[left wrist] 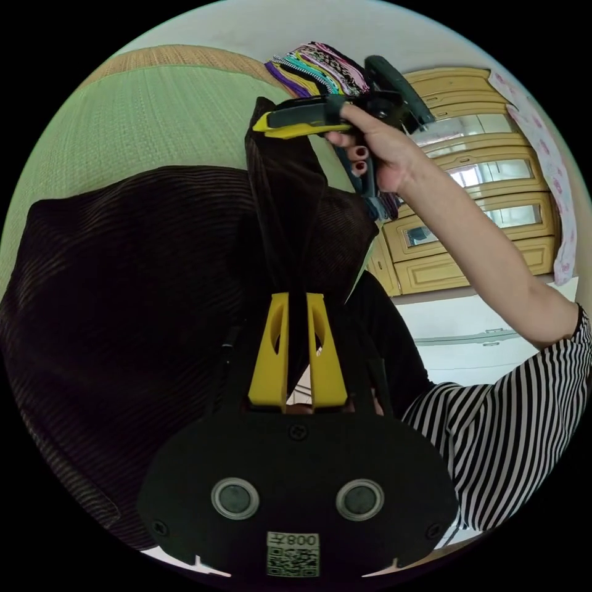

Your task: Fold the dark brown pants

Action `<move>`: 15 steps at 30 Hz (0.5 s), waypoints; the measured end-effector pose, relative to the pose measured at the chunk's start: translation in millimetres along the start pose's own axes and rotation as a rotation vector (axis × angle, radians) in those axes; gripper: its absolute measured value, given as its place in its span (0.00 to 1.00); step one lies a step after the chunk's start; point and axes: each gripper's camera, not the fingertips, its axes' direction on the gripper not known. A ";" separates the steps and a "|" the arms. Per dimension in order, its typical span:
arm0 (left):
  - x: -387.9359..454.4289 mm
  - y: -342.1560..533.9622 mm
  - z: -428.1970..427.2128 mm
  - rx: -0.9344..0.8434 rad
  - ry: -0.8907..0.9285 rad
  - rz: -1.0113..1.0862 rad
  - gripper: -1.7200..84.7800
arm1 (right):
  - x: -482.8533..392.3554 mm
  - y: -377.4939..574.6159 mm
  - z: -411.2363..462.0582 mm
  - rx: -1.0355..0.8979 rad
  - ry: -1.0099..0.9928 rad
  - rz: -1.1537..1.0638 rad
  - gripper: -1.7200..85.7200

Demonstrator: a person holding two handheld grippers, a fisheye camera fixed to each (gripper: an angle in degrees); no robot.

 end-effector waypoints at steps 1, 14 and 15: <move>6.3 -6.1 2.3 -0.003 0.001 0.009 0.08 | -0.8 -6.4 10.4 -0.028 0.019 0.006 0.12; 69.3 -61.8 22.0 -0.024 -0.035 0.033 0.07 | 8.1 -7.1 78.6 -0.101 0.116 -0.058 0.07; 76.8 -66.7 22.2 -0.022 -0.044 0.042 0.07 | 10.6 -4.7 78.7 -0.096 0.110 -0.064 0.07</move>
